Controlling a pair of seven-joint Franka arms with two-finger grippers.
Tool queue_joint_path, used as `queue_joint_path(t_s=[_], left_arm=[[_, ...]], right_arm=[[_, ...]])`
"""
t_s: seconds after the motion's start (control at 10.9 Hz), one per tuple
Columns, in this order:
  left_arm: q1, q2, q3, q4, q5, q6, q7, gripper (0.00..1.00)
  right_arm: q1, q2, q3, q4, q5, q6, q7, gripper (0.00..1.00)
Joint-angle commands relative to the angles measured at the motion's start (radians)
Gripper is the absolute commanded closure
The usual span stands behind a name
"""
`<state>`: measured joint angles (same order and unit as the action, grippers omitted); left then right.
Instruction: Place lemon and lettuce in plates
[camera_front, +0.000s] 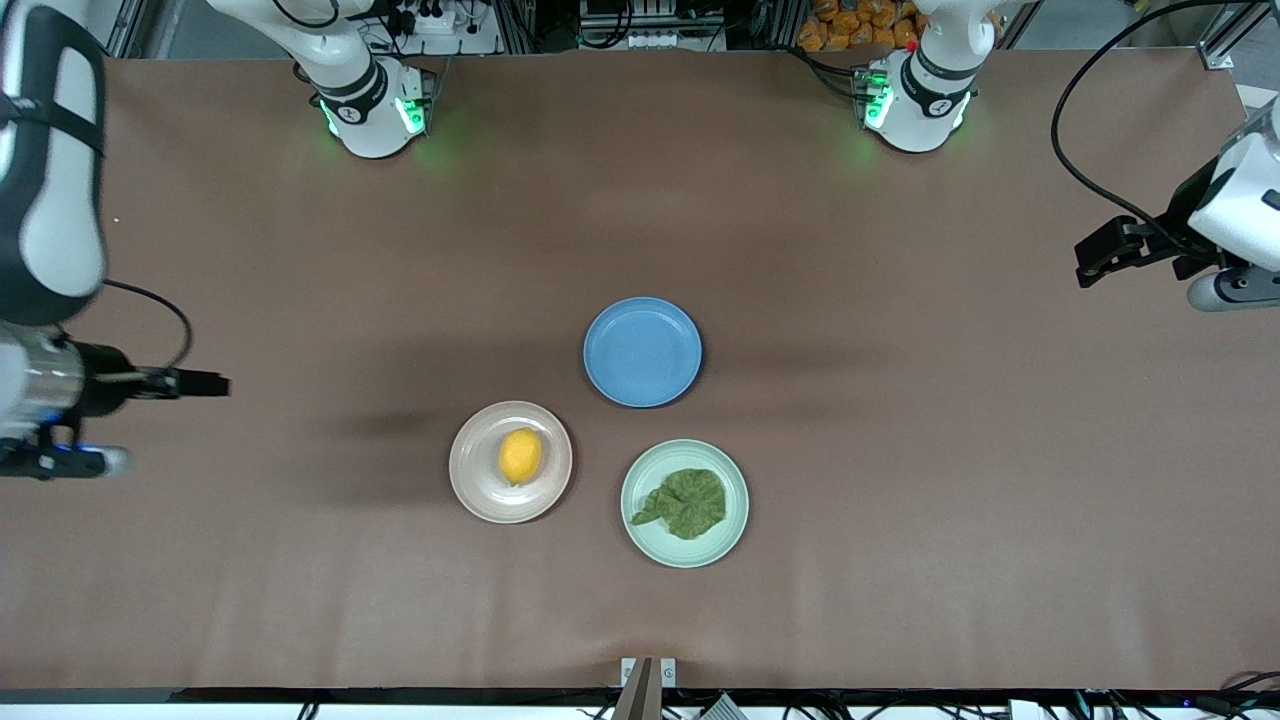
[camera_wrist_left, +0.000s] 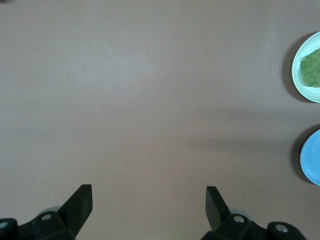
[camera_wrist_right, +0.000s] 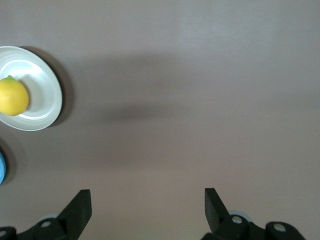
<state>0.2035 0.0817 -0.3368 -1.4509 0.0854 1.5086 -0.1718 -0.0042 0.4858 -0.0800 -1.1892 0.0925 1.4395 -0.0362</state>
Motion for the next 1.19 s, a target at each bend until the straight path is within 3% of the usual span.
queue_joint_path(t_s=[0.0,0.27,0.46,0.73,0.91,1.1], left_arm=[[-0.059,-0.057,0.102,-0.017,-0.073,-0.01,0.075,0.0],[-0.094,-0.062,0.129,-0.019,-0.078,-0.011,0.071,0.0],[-0.189,-0.062,0.218,-0.019,-0.079,-0.015,0.069,0.0],[-0.191,-0.059,0.206,-0.014,-0.082,-0.018,0.071,0.0],[-0.196,-0.056,0.208,-0.014,-0.11,-0.018,0.066,0.0],[-0.194,-0.053,0.191,-0.016,-0.108,-0.018,0.064,0.0]], right_arm=[[-0.039,-0.108,0.011,-0.043,-0.057,-0.031,-0.004,0.0],[-0.069,-0.197,0.011,-0.043,-0.057,-0.106,-0.008,0.0],[-0.083,-0.228,0.009,-0.065,-0.059,-0.157,-0.01,0.0],[-0.083,-0.254,0.011,-0.157,-0.059,-0.07,-0.01,0.0],[-0.085,-0.343,0.012,-0.304,-0.059,0.031,-0.01,0.0],[-0.083,-0.372,0.012,-0.342,-0.059,0.051,-0.01,0.0]])
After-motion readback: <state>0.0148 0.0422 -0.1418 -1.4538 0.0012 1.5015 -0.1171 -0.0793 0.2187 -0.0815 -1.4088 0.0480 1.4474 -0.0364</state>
